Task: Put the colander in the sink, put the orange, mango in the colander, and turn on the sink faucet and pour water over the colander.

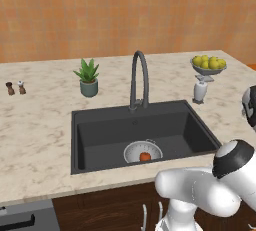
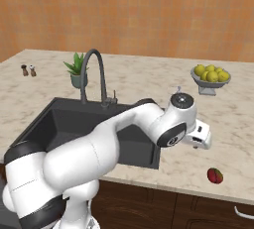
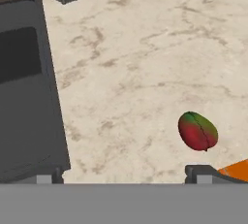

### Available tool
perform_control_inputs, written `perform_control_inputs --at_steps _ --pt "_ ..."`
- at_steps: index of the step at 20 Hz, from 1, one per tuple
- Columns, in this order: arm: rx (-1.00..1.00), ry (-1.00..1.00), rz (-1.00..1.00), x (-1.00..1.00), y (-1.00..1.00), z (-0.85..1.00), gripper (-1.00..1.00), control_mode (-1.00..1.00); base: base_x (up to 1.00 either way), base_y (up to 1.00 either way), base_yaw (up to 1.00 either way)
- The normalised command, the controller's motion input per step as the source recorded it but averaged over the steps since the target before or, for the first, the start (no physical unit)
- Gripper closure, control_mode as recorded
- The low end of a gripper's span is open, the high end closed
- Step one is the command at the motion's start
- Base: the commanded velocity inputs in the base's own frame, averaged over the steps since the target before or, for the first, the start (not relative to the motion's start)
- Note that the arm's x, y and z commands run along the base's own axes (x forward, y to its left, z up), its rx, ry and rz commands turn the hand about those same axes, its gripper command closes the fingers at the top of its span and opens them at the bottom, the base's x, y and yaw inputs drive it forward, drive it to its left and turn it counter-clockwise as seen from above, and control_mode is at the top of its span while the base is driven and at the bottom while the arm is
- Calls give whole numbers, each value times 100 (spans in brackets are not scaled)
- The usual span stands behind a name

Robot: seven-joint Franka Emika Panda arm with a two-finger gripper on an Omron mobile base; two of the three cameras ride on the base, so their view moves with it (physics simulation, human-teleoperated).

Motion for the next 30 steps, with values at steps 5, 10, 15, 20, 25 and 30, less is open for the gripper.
perform_control_inputs --at_steps 5,10,15,20,25,30 --pt "-5 15 0 -31 -63 -25 -100 -100 0 0 0" --pt "0 13 0 -14 -46 -23 -100 -100 0 0 0" --pt "0 9 0 0 -28 -27 -100 -100 0 0 0" --pt "0 3 3 0 -20 -41 -100 -100 0 0 0" --pt "0 0 4 0 -17 -38 -100 -100 0 0 0" --pt "0 0 5 0 -22 -30 -100 -100 0 0 0"
